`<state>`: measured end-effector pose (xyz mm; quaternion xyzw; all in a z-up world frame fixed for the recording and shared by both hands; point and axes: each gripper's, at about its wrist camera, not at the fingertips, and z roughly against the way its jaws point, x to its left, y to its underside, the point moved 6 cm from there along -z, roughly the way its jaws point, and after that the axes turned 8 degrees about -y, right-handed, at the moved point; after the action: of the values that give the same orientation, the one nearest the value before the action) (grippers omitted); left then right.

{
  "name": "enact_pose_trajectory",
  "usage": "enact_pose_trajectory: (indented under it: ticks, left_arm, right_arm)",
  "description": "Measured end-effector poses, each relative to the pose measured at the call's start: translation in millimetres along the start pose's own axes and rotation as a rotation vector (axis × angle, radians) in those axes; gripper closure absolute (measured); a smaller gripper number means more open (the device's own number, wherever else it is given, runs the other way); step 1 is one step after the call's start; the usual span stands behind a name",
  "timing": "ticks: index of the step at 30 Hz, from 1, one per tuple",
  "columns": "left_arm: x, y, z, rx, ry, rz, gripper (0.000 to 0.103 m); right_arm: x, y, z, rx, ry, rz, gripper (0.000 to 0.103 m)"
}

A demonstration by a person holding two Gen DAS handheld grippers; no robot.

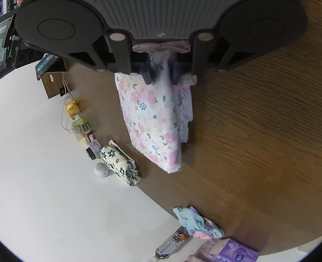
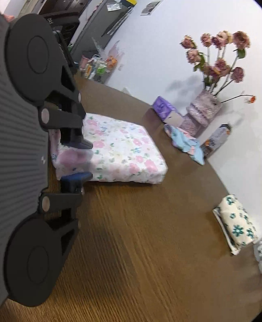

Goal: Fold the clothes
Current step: 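Hold the bundle end with both grippers and press the roll flat, then open both grippers and pull them back from the folded dress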

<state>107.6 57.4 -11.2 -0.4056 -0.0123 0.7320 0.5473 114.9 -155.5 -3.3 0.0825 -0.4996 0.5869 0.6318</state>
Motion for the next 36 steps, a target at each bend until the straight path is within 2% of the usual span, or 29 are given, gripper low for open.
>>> enact_pose_trajectory:
  ticks: [1, 2, 4, 5, 6, 7, 16, 23, 29, 32, 36]
  left_arm:
    - [0, -1, 2, -0.007, -0.001, 0.000, 0.063]
    - [0, -2, 4, -0.017, -0.004, -0.006, 0.056]
    - [-2, -3, 7, -0.029, 0.003, -0.029, 0.058]
    - [-4, -3, 7, -0.031, 0.011, -0.045, 0.065]
    - [-6, -3, 7, -0.029, 0.020, -0.064, 0.070]
    - [-9, -2, 6, -0.024, 0.023, -0.086, 0.075]
    - [-46, 14, -11, 0.041, 0.044, -0.230, 0.074]
    - [-100, 29, -51, 0.102, 0.060, -0.354, 0.063]
    - [-143, 30, -84, 0.092, 0.069, -0.417, 0.060]
    - [-154, 36, -80, 0.101, 0.110, -0.450, 0.059]
    - [-145, 36, -56, 0.080, 0.144, -0.460, 0.052]
  right_arm:
    - [0, 1, -1, 0.004, 0.003, 0.003, 0.097]
    - [0, 0, 1, 0.001, 0.001, 0.005, 0.096]
    - [1, 0, 3, -0.005, -0.002, 0.013, 0.090]
    - [3, -1, 5, -0.008, 0.003, 0.026, 0.080]
    - [5, -1, 8, -0.013, 0.010, 0.042, 0.066]
    - [7, -1, 10, -0.017, 0.015, 0.059, 0.063]
    - [-12, -9, 27, -0.086, 0.070, 0.044, 0.058]
    - [-36, -20, 56, -0.181, 0.115, 0.030, 0.054]
    - [-65, -30, 84, -0.256, 0.152, 0.002, 0.052]
    - [-76, -35, 95, -0.281, 0.169, -0.010, 0.052]
    - [-81, -35, 97, -0.282, 0.170, -0.005, 0.052]
